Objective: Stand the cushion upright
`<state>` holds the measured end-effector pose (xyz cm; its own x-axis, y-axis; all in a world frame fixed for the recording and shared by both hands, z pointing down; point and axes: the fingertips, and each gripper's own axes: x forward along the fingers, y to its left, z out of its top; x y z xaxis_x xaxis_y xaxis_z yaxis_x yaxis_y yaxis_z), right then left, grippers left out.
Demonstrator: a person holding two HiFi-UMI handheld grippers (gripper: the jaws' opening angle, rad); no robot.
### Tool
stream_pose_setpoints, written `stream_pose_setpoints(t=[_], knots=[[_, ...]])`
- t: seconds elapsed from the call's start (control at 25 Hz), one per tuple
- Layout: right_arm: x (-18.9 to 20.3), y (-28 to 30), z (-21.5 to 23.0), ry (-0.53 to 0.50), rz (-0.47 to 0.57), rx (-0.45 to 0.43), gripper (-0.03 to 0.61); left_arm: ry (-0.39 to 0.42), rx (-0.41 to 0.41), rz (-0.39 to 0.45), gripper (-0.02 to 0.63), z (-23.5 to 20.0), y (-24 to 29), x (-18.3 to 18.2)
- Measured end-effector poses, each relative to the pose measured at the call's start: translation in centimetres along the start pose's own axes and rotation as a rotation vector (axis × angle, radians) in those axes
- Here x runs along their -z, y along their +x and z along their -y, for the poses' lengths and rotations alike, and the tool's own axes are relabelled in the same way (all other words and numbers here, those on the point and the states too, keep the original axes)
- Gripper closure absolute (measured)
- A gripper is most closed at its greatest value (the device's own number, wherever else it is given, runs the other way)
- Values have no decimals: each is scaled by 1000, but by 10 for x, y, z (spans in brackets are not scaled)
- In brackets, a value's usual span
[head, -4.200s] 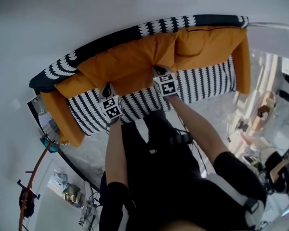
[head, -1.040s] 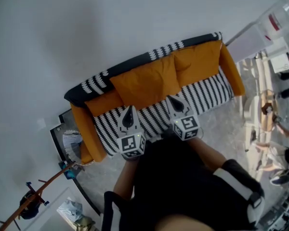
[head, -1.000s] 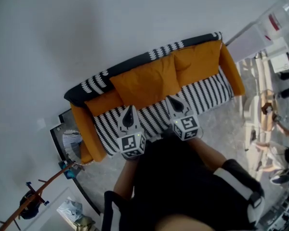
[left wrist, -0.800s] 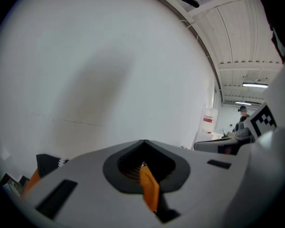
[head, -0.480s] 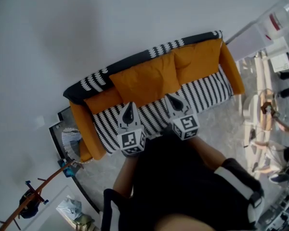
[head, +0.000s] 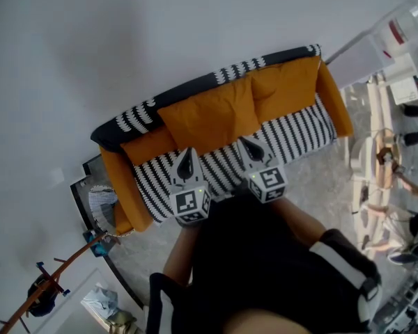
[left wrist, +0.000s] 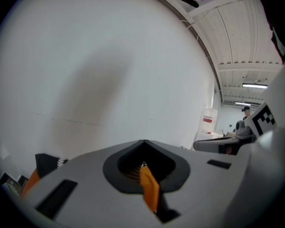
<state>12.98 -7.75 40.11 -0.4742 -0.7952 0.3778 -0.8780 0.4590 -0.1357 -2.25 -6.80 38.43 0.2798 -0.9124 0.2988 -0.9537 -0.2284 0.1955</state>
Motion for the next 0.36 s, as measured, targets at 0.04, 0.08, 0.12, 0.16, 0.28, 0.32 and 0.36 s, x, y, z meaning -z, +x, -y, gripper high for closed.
stream_pose_setpoints(t=[0.04, 0.08, 0.12, 0.16, 0.28, 0.32, 0.36], knots=[[-1, 0, 0, -2, -1, 0, 583, -1, 1, 0, 615, 0, 0, 0], [-2, 0, -1, -4, -1, 0, 583, -2, 1, 1, 615, 0, 0, 0], [-2, 0, -1, -4, 0, 0, 583, -2, 2, 1, 615, -1, 0, 0], [-2, 0, -2, -5, 0, -1, 583, -1, 2, 1, 615, -1, 0, 1], [-1, 0, -6, -10, -6, -9, 583, 0, 2, -1, 615, -3, -2, 2], [-1, 0, -7, -13, -8, -13, 583, 0, 1, -2, 615, -4, -2, 3], [-1, 0, -9, -16, -11, -16, 583, 0, 1, -3, 615, -4, -3, 3]])
